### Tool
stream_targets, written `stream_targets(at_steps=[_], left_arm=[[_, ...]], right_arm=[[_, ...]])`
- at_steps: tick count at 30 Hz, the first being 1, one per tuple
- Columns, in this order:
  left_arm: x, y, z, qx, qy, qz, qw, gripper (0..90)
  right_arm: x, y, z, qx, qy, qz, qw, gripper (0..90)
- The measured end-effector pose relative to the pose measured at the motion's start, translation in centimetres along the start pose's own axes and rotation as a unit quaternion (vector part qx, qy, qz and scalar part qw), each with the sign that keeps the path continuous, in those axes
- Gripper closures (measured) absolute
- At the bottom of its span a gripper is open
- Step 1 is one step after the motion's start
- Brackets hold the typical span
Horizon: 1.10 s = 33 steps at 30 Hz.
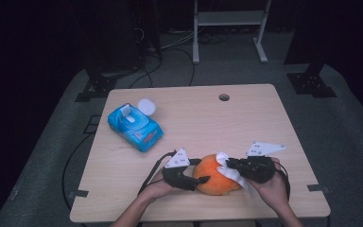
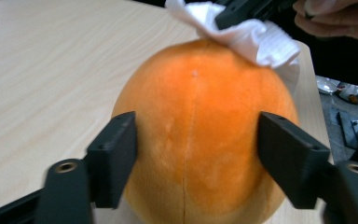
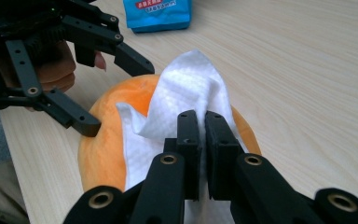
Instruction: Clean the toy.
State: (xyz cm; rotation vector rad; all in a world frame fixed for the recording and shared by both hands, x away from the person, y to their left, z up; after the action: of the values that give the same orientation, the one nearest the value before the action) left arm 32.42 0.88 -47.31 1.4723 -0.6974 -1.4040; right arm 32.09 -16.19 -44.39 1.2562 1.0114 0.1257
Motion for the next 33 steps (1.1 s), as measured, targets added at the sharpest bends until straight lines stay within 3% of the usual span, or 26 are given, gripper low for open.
stream_targets(at_steps=[2,5,8,11,15,17,20,22,24,26,27,29,31,33], left_arm=[[0.1,0.8,0.6,0.008,-0.002,0.018,0.9998,23.7],[0.6,0.8,1.0,0.033,0.006,0.004,0.9994,30.1],[0.3,0.3,0.2,0.015,0.008,0.001,0.9999,35.3],[-0.2,-0.2,-0.6,-0.012,0.010,0.006,0.9999,37.6],[-0.5,-0.7,-1.3,-0.029,0.008,0.007,0.9995,37.6],[-0.7,-0.8,-1.6,-0.035,0.010,0.005,0.9993,37.5],[-1.2,-1.1,-2.1,-0.046,0.008,0.006,0.9989,37.4],[-1.3,-1.3,-2.2,-0.050,0.006,0.008,0.9987,37.6],[-1.3,-1.3,-2.1,-0.048,0.007,0.007,0.9988,37.7],[-1.3,-1.3,-2.0,-0.049,0.006,0.007,0.9988,37.7],[-1.2,-1.3,-2.0,-0.050,0.004,0.009,0.9987,37.7],[-1.2,-1.3,-2.0,-0.052,0.001,0.010,0.9986,37.5],[-1.2,-1.3,-2.0,-0.050,-0.001,0.010,0.9987,37.1],[-1.1,-1.2,-1.9,-0.051,-0.001,0.012,0.9986,36.5]], right_arm=[[0.0,0.3,-0.5,-0.008,-0.001,0.008,0.9999,84.7],[0.2,1.0,-1.9,-0.023,0.027,0.020,0.9992,83.9],[0.4,0.8,-2.0,-0.035,0.024,0.012,0.9990,84.3],[0.4,0.3,-0.5,-0.027,0.006,0.002,0.9996,84.5],[0.3,-0.6,1.3,0.013,0.002,-0.006,0.9999,84.7],[-0.1,-0.3,1.0,0.011,0.008,0.008,0.9999,84.7],[-0.3,0.3,-0.8,-0.014,0.041,0.022,0.9988,84.6],[0.1,0.2,-1.2,-0.028,0.033,0.012,0.9990,84.6],[0.3,0.0,-0.7,-0.020,0.033,0.006,0.9992,84.6],[0.4,-0.6,0.4,-0.012,0.014,-0.006,0.9998,84.7],[0.5,-1.1,1.1,0.004,0.011,-0.011,0.9999,84.7],[0.4,-1.3,1.5,0.018,0.012,-0.008,0.9997,84.6],[0.0,-0.7,1.2,0.017,0.018,0.009,0.9996,84.6],[0.1,-0.4,0.7,0.009,0.020,0.010,0.9997,84.6]])
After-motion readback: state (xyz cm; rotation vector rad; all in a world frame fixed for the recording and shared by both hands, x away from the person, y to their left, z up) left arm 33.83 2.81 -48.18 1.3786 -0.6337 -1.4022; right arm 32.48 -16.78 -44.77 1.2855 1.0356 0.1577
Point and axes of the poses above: each handheld gripper's, and its own axes: x roughly forward along the jaws, y roughly out of its top, z roughly to its right, the point moved 7 cm from there along x, roughly forward along the jaws, and after that the axes turned 7 degrees about -y, right-handed, at the moved point
